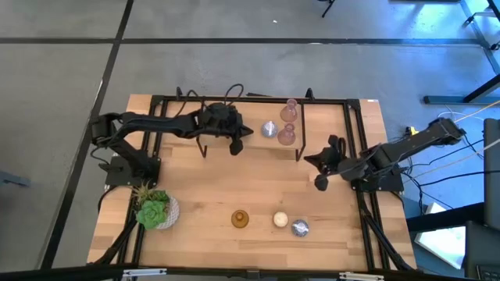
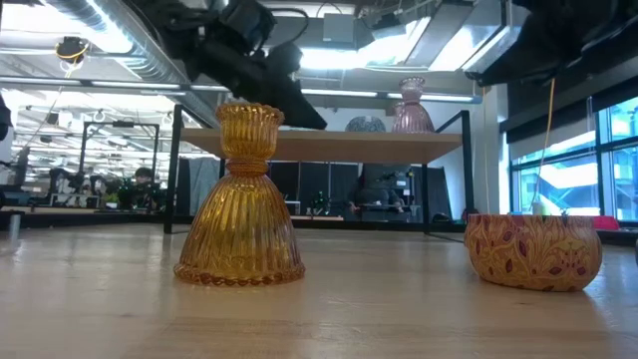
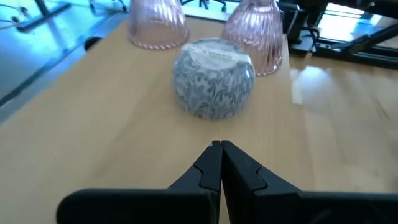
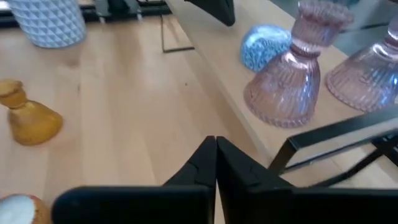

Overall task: Pick & Place candle stick holders
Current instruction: Adjust the light blue scented candle on the shelf

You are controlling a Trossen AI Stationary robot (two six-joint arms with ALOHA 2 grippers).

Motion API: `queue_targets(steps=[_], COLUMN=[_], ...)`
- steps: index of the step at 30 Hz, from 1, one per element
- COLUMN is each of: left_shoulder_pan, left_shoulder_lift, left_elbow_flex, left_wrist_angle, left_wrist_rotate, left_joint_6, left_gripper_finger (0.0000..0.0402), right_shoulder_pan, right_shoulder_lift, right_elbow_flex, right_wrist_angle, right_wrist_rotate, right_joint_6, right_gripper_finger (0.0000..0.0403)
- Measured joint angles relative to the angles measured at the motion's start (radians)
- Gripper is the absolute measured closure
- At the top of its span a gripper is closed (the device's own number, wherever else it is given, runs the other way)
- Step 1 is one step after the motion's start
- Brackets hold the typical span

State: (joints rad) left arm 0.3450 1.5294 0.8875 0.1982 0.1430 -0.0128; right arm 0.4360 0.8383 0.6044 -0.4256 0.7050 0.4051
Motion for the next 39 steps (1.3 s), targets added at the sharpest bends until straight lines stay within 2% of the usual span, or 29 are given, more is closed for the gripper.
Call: queue_targets(steps=[10,20,28,39], left_shoulder_pan=[0.006,0.01,0.032,0.06], left_shoulder_lift=[0.106,0.197,0.204,0.216], left_elbow_flex=[0.004,0.113,0.162,0.163], left_wrist_angle=[0.147,0.142,0.142,0.135], left_wrist_rotate=[0.045,0.062,0.061,0.064], left_joint_6=[-0.005,0.019,0.039,0.053], left_gripper_finger=[0.04,0.04,0.04,0.04], right_shoulder_pan=[0.004,0.004,0.004,0.004], right_shoulder_lift=[0.051,0.053,0.053,0.053], right_elbow_flex=[0.0,0.0,0.0,0.0], right_wrist_angle=[0.01,0.008,0.007,0.007], right_wrist_rotate=[0.002,0.001,-0.003,-0.013], right_joint_6=[0.007,0.015,0.022,0.026], right_gripper_finger=[0.0399,0.0399,0.04,0.04])
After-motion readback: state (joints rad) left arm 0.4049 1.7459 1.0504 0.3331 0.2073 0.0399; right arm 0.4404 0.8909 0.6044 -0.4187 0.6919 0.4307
